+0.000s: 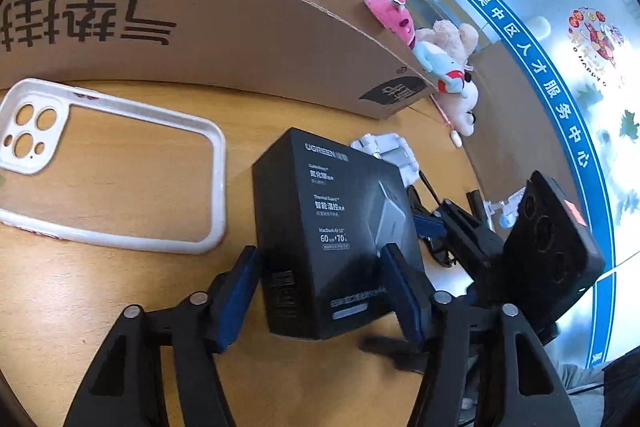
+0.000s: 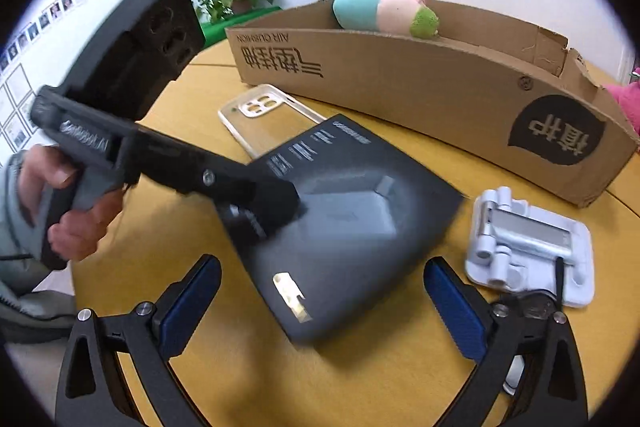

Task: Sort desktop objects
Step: 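Lift the charger box with the left tool and carry it over the cardboard box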

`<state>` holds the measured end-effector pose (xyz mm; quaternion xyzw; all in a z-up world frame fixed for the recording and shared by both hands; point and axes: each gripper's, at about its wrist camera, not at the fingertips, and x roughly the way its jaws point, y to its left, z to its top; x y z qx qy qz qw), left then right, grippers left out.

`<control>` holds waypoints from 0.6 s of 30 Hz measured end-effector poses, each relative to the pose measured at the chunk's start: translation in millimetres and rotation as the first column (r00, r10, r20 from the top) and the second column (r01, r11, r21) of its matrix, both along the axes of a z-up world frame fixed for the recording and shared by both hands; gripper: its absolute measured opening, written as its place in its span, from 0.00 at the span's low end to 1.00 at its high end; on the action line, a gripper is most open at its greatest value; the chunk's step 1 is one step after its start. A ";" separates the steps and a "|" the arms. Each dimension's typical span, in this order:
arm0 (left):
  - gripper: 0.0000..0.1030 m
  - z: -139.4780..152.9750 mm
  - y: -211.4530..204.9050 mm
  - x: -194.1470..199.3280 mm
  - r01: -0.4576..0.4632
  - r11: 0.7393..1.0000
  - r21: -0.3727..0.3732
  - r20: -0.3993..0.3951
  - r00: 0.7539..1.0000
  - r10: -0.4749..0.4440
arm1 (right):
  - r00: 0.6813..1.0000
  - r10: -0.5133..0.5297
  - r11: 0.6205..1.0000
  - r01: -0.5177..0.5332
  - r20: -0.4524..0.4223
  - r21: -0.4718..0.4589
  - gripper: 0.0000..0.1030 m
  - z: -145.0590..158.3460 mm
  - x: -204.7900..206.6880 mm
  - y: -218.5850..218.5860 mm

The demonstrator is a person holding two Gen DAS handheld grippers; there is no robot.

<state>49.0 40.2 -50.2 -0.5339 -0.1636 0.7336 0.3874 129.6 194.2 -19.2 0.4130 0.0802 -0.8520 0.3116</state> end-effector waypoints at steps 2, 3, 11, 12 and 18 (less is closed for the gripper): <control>0.51 3.6 1.9 3.9 0.010 1.000 -0.011 -0.018 1.000 -0.011 | 0.999 -0.042 0.999 0.043 -0.010 0.026 0.98 -2.8 -2.3 -3.7; 0.51 5.7 1.9 5.8 0.012 1.000 -0.018 -0.028 1.000 -0.013 | 0.999 -0.051 0.999 0.051 -0.015 0.019 0.98 -2.3 -1.7 -3.9; 0.51 59.5 -8.3 11.4 -0.012 1.000 0.014 -0.147 0.989 0.014 | 0.985 -0.040 0.999 0.045 -0.166 0.029 0.98 44.3 6.2 -9.6; 0.51 71.4 -8.6 9.2 -0.018 1.000 0.013 -0.171 0.985 0.020 | 0.981 -0.036 0.998 0.044 -0.191 0.036 0.98 52.1 2.4 -13.2; 0.51 131.7 -12.0 -16.9 -0.035 0.999 0.029 -0.303 0.952 0.042 | 0.953 -0.042 0.998 0.053 -0.299 0.028 0.98 103.8 -25.4 -19.1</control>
